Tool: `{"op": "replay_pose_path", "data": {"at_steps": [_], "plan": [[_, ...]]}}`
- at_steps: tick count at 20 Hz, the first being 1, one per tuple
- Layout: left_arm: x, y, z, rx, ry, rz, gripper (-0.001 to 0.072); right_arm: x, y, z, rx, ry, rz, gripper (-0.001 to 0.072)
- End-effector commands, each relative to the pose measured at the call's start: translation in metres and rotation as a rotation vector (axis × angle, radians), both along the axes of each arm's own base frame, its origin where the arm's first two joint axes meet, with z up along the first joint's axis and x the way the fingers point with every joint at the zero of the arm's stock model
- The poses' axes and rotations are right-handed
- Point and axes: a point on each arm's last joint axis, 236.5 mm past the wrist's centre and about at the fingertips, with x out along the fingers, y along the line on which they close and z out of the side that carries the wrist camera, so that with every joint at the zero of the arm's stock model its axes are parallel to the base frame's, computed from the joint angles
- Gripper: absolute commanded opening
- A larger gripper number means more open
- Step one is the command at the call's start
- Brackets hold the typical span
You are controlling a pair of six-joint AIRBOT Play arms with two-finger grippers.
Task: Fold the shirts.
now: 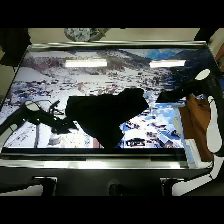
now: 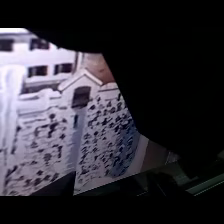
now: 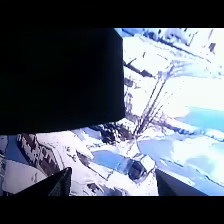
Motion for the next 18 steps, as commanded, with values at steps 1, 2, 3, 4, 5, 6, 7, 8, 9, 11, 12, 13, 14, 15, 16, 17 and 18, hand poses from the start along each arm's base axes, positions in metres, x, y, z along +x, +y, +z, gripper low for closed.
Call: {"op": "replay_pose_path", "data": {"at_steps": [1,2,3,4,5,6,7,8,9,11,12,13,14,15,16,17,18], "plan": [[-0.017,-0.053,-0.021,-0.092,-0.009,0.052,0.0549,-0.015,-0.005,-0.012,-0.010,0.077,0.015,0.0651],[-0.012,-0.058,-0.025,-0.083,-0.037,0.067,0.0546,-0.015,-0.006,-0.012,-0.012,0.072,0.017,0.0672],[-0.006,-0.065,-0.025,-0.083,-0.067,0.080,0.0536,-0.014,-0.006,-0.013,-0.013,0.069,0.019,0.0671],[0.001,-0.072,-0.023,-0.098,-0.103,0.081,0.0535,-0.014,-0.006,-0.014,-0.012,0.072,0.021,0.0671],[0.006,-0.074,-0.023,-0.093,-0.128,0.085,0.0535,-0.015,-0.005,-0.015,-0.011,0.071,0.026,0.0670],[0.013,-0.074,-0.026,-0.076,-0.157,0.099,0.0535,-0.016,-0.005,-0.017,-0.009,0.074,0.032,0.0670],[0.020,-0.073,-0.027,-0.063,-0.181,0.113,0.0532,-0.017,-0.003,-0.019,0.003,0.083,0.038,0.0671],[0.027,-0.071,-0.028,-0.050,-0.209,0.130,0.0496,-0.016,0.002,-0.020,0.025,0.084,0.040,0.0671],[0.033,-0.069,-0.029,-0.041,-0.226,0.146,0.0391,-0.014,0.008,-0.021,0.055,0.081,0.036,0.0672],[0.039,-0.065,-0.029,-0.029,-0.250,0.163,0.0101,-0.008,0.018,-0.025,0.061,0.063,0.055,0.0673],[0.040,-0.065,-0.028,-0.029,-0.255,0.160,0.0030,-0.005,0.025,-0.030,0.049,0.055,0.070,0.0673],[0.040,-0.066,-0.027,-0.029,-0.263,0.152,0.0027,-0.001,0.034,-0.037,0.042,0.048,0.080,0.0678],[0.040,-0.066,-0.025,-0.031,-0.274,0.142,0.0027,0.003,0.042,-0.043,0.037,0.039,0.085,0.0682],[0.041,-0.067,-0.021,-0.034,-0.285,0.142,0.0026,0.008,0.048,-0.050,0.032,0.031,0.086,0.0681],[0.043,-0.066,-0.016,-0.036,-0.300,0.143,0.0026,0.011,0.054,-0.056,0.031,0.029,0.086,0.0679],[0.044,-0.066,-0.011,-0.038,-0.319,0.137,0.0026,0.014,0.059,-0.062,0.029,0.025,0.086,0.0671],[0.045,-0.067,-0.006,-0.040,-0.335,0.132,0.0026,0.015,0.063,-0.068,0.029,0.027,0.085,0.0665]]}}
